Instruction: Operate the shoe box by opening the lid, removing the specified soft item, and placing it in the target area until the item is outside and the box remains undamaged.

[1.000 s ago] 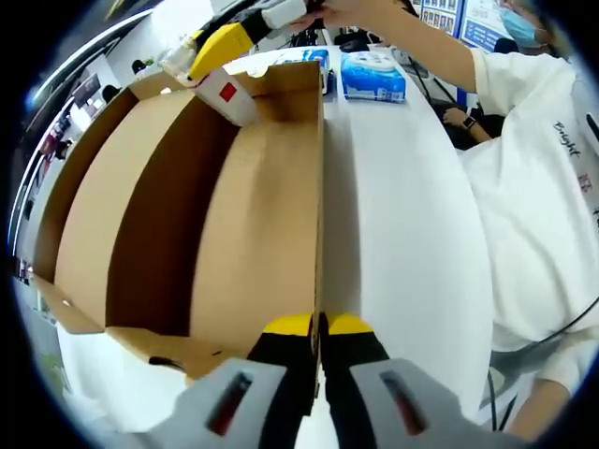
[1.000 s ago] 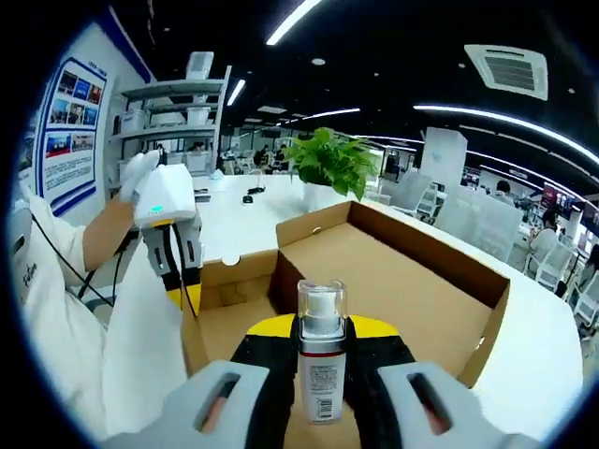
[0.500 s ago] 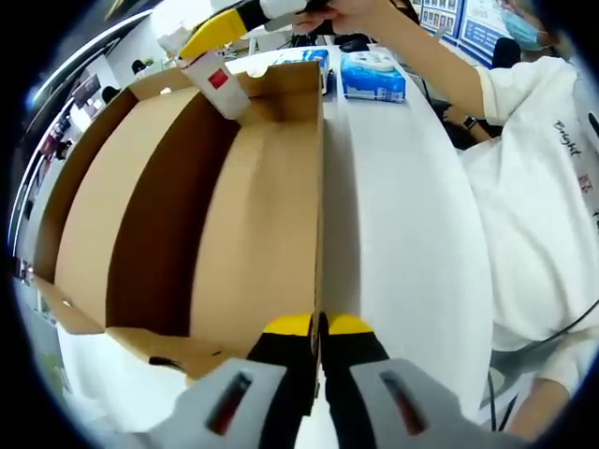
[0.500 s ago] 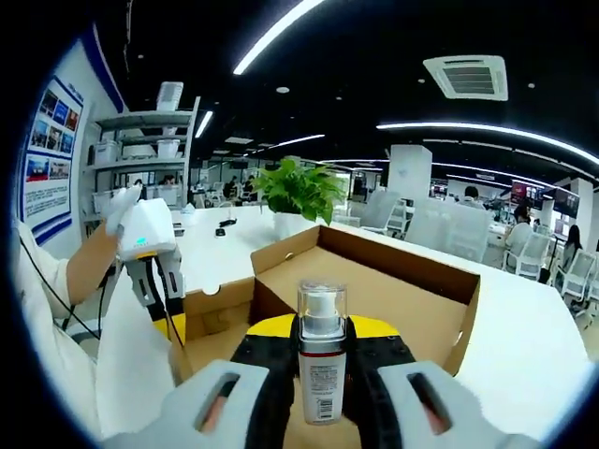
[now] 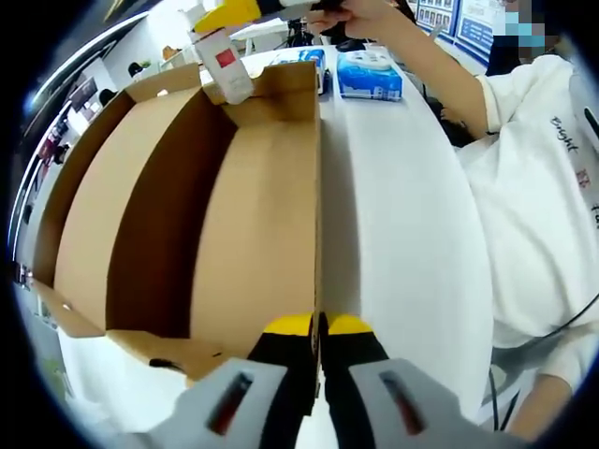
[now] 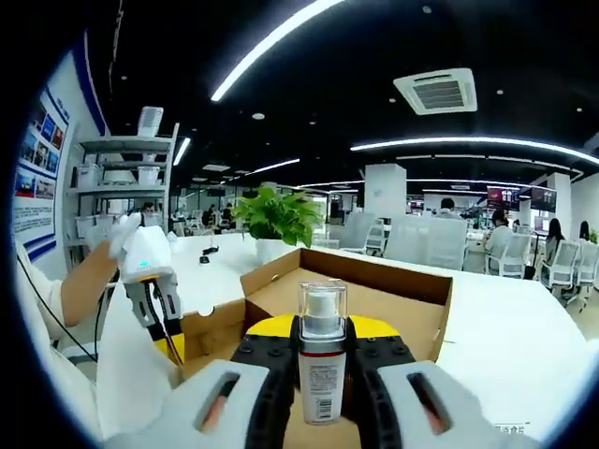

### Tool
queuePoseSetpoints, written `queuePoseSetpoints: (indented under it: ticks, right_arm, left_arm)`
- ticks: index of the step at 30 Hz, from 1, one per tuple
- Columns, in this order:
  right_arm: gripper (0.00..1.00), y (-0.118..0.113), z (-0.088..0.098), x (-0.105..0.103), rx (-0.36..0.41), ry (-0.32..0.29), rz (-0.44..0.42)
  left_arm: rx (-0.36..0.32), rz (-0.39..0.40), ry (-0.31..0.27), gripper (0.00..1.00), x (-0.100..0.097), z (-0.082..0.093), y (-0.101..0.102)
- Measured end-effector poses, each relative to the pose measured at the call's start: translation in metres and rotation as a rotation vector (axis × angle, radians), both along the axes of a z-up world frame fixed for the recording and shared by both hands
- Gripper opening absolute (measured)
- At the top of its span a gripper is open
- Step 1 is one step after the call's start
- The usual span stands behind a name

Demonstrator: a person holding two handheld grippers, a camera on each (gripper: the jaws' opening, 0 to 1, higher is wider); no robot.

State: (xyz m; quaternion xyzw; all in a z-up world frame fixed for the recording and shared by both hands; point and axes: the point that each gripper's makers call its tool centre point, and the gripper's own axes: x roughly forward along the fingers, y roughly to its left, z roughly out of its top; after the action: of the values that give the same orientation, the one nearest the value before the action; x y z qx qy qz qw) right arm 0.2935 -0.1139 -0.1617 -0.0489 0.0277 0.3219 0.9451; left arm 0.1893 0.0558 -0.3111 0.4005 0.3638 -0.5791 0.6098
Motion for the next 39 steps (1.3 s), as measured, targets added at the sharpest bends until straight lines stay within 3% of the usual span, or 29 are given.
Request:
queuePoseSetpoints:
  ticks: [7, 14, 26, 39]
  right_arm:
    - [0.19, -0.011, 0.007, -0.012, 0.021, -0.02, -0.013]
    - [0.19, -0.028, 0.008, -0.03, 0.033, -0.035, -0.023]
    - [0.19, -0.031, 0.01, -0.033, 0.049, -0.032, -0.021]
    - [0.19, -0.04, 0.016, -0.035, 0.061, -0.043, -0.037]
  left_arm:
    - [-0.004, -0.007, -0.006, 0.01, 0.001, 0.0, 0.0]
    - [-0.002, -0.012, -0.001, 0.01, 0.017, 0.001, 0.0]
    - [-0.008, -0.068, -0.001, 0.01, 0.026, 0.003, 0.004]
    - [-0.004, -0.013, -0.013, 0.02, 0.027, 0.002, 0.001]
